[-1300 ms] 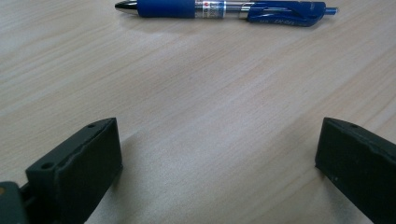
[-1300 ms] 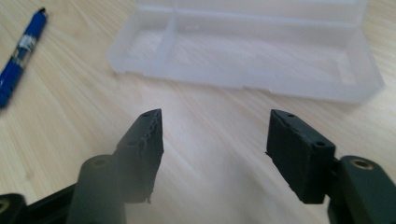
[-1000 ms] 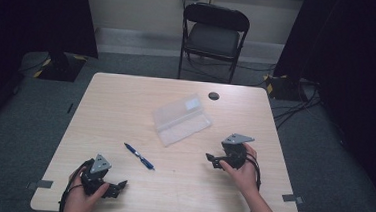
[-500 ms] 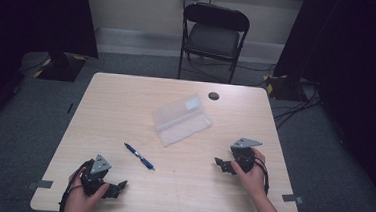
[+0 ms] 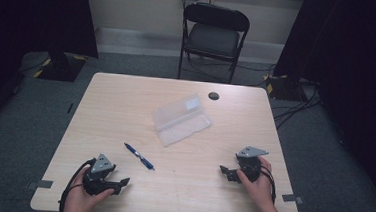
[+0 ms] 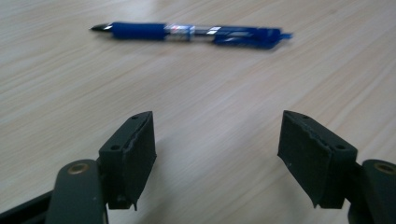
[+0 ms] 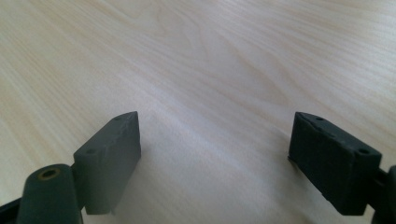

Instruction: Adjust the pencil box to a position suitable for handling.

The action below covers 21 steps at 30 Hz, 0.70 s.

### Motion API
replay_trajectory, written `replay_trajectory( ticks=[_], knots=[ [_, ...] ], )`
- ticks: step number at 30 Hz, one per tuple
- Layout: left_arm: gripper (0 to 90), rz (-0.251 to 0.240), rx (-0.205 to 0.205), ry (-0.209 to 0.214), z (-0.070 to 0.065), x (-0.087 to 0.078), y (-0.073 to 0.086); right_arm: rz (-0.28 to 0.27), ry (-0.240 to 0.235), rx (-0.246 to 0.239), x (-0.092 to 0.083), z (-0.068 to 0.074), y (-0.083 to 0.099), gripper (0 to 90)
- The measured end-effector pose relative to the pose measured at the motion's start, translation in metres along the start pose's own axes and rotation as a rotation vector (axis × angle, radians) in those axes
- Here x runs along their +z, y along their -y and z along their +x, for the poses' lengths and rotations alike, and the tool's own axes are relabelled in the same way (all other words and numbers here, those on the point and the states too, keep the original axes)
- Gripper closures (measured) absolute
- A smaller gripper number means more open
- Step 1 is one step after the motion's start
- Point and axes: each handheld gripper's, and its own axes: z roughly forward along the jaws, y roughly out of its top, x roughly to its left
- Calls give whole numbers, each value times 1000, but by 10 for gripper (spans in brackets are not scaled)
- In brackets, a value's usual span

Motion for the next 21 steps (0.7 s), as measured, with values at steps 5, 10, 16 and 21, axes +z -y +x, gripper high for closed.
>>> replay_trajectory(
  ticks=[5,10,16,21],
  knots=[
    [371,-26,12,54,-9,8,-29,-2,-5,-5,-4,1,4,161],
    [440,-49,61,86,-13,24,-67,-2,-7,-4,-4,1,4,161],
    [492,-35,103,94,-16,57,-99,-1,-7,-3,-4,1,4,160],
    [525,-29,117,100,-14,78,-115,-2,-7,-4,-4,1,4,160]
  ],
)
